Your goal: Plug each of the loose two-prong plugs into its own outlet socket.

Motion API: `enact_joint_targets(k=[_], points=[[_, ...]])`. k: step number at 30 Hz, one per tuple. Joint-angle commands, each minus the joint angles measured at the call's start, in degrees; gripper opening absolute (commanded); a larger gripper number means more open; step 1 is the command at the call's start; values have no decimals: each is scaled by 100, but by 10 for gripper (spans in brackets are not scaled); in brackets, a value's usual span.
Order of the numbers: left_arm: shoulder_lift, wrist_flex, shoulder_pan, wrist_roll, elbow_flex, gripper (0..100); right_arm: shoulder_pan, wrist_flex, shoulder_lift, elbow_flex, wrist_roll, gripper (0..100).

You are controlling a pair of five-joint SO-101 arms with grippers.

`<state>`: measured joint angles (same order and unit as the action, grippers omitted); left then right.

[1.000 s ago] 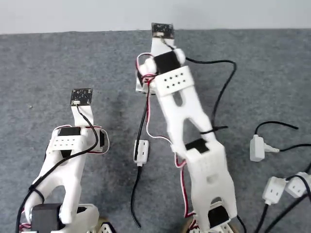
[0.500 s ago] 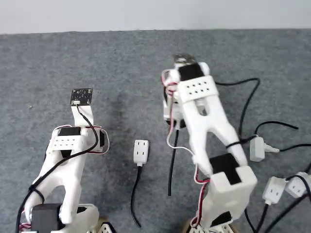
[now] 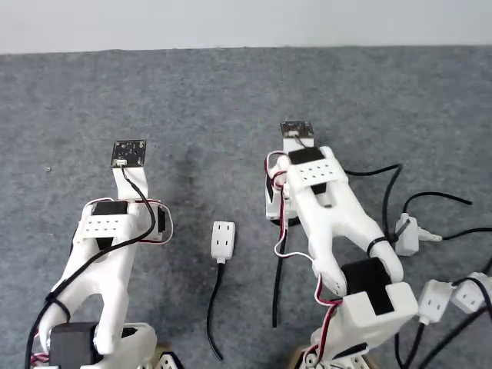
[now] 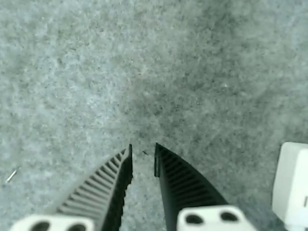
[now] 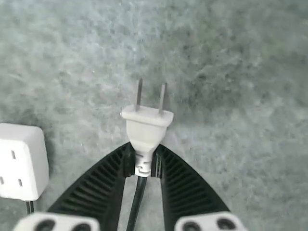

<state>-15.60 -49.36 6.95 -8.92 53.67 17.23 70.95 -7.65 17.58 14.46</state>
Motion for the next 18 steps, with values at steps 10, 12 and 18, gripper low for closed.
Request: enact_joint_targets(k=[10, 12, 18], points=[[-18, 105, 44, 26, -233, 73, -75, -1077, 321, 475, -44, 12], [-18, 105, 44, 26, -233, 73, -66, -1059, 321, 475, -44, 46], [-18, 105, 53, 26, -233, 73, -84, -936, 374, 475, -44, 240]])
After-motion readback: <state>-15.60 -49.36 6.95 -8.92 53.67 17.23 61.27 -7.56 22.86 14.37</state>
